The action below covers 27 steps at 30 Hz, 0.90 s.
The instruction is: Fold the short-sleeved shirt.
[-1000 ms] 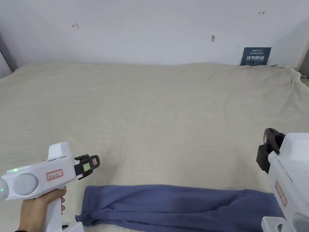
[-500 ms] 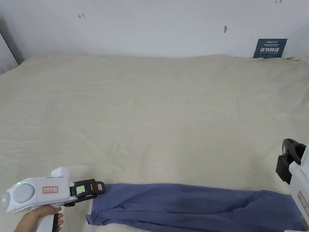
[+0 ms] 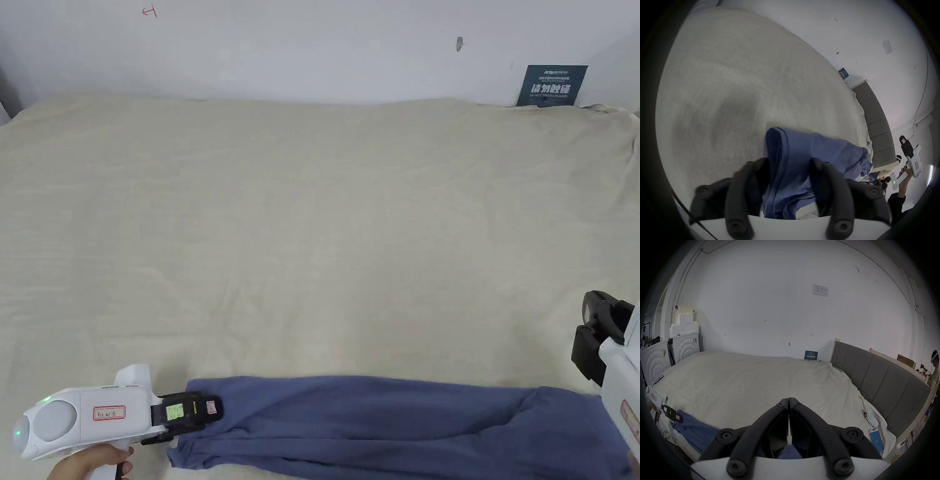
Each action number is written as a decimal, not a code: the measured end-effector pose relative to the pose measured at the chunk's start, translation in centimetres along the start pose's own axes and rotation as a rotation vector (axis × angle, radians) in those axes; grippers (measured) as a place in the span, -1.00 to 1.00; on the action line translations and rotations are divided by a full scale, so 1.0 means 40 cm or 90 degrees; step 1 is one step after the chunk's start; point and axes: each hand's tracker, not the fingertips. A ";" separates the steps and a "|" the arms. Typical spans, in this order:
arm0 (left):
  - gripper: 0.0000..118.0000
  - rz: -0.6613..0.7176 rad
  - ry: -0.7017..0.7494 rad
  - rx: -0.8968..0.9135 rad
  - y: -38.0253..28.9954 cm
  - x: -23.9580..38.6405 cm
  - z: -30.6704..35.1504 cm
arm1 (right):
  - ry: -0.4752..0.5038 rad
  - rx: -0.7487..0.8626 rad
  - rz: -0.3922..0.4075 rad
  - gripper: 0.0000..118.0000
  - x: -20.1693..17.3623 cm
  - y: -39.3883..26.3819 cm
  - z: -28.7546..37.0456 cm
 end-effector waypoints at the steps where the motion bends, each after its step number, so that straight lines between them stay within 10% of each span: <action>1: -0.22 -0.005 0.004 -0.005 -0.002 0.003 -0.007 | -0.001 0.000 0.000 -1.00 0.001 0.000 0.001; 6: -0.82 -0.014 0.010 -0.004 0.014 0.004 -0.014 | -0.007 -0.001 -0.003 -1.00 0.016 0.001 0.006; 27: -0.88 -0.045 0.161 0.055 0.056 0.121 0.253 | 0.007 0.034 -0.036 -1.00 0.086 0.015 0.035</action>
